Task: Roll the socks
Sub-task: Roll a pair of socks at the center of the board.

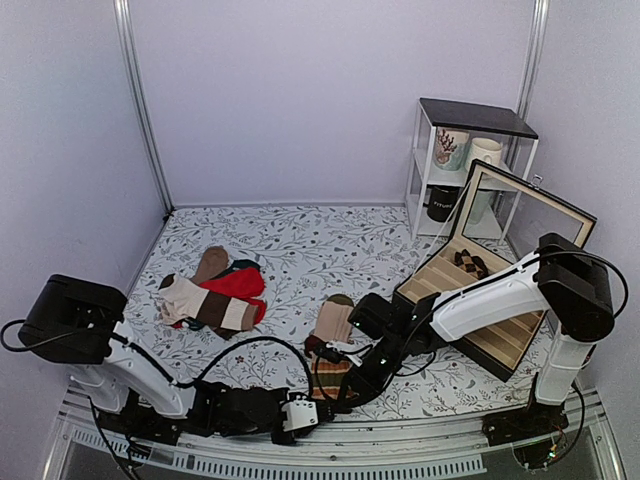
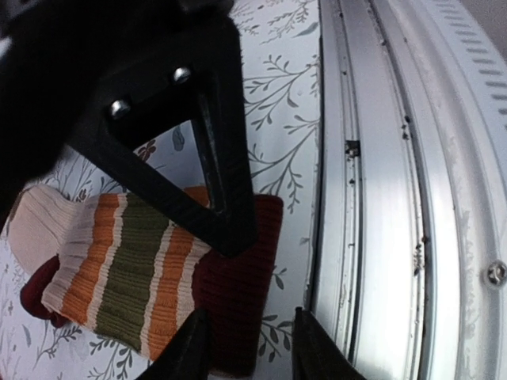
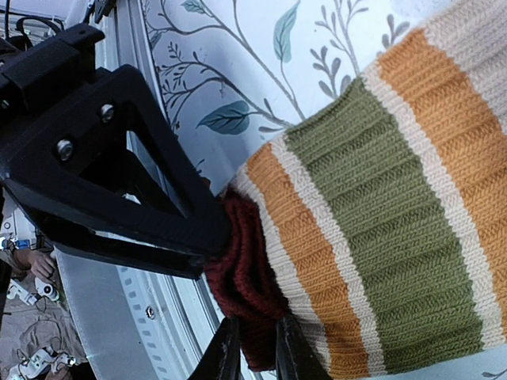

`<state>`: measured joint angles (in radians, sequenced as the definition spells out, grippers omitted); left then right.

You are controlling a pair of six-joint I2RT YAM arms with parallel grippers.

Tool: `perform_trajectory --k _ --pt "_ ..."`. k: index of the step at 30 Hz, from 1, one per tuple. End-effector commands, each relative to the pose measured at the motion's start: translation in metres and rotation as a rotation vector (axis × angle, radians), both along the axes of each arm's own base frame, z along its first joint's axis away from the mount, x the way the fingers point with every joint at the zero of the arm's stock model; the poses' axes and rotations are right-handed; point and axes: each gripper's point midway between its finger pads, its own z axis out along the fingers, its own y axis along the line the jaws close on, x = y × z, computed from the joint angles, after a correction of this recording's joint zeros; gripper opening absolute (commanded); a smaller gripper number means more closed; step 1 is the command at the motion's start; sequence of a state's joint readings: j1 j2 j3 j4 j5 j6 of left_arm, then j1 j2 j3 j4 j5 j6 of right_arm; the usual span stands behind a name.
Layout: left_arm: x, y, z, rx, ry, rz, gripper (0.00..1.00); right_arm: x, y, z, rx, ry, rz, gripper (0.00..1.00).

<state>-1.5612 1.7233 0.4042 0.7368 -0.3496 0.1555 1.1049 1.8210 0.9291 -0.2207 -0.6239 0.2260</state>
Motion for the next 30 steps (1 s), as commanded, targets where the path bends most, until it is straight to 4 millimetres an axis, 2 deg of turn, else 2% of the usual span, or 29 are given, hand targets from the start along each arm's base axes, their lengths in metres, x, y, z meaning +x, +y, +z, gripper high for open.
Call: perform_trajectory --k 1,4,7,9,13,15,18,21,24,26,28,30 --pt "0.012 0.005 -0.018 0.058 0.040 0.075 0.41 -0.015 -0.034 -0.038 -0.186 0.071 -0.012 0.19" --pt "0.015 0.008 -0.021 0.067 0.049 0.104 0.45 -0.015 -0.034 -0.039 -0.185 0.071 -0.012 0.19" --pt "0.019 0.013 -0.024 0.075 0.057 0.133 0.45 -0.016 -0.036 -0.039 -0.186 0.074 -0.013 0.19" --pt "0.019 0.017 -0.029 0.092 0.068 0.142 0.37 -0.017 -0.036 -0.039 -0.185 0.073 -0.013 0.19" --pt "0.015 0.022 -0.036 0.117 0.112 0.147 0.00 -0.016 -0.036 -0.039 -0.183 0.073 -0.017 0.19" --pt "0.010 0.022 -0.036 0.117 0.142 0.134 0.00 -0.013 -0.034 -0.038 -0.177 0.056 -0.025 0.22" --pt "0.005 0.024 -0.036 0.113 0.190 0.125 0.00 -0.002 -0.026 -0.028 -0.134 -0.009 -0.048 0.31" --pt "0.001 0.027 -0.035 0.107 0.248 0.131 0.00 0.018 -0.013 -0.007 -0.020 -0.145 -0.083 0.40" --pt "0.001 0.031 -0.039 0.121 0.324 0.157 0.00 0.034 -0.004 0.028 0.165 -0.298 -0.117 0.43" --pt "0.001 0.035 -0.045 0.143 0.373 0.176 0.00 0.039 0.000 0.062 0.351 -0.426 -0.123 0.46" --pt "-0.002 0.037 -0.049 0.159 0.422 0.186 0.00 0.038 -0.006 0.085 0.485 -0.546 -0.121 0.50" --pt "-0.003 0.040 -0.053 0.172 0.471 0.194 0.00 0.031 -0.013 0.098 0.573 -0.640 -0.088 0.51"
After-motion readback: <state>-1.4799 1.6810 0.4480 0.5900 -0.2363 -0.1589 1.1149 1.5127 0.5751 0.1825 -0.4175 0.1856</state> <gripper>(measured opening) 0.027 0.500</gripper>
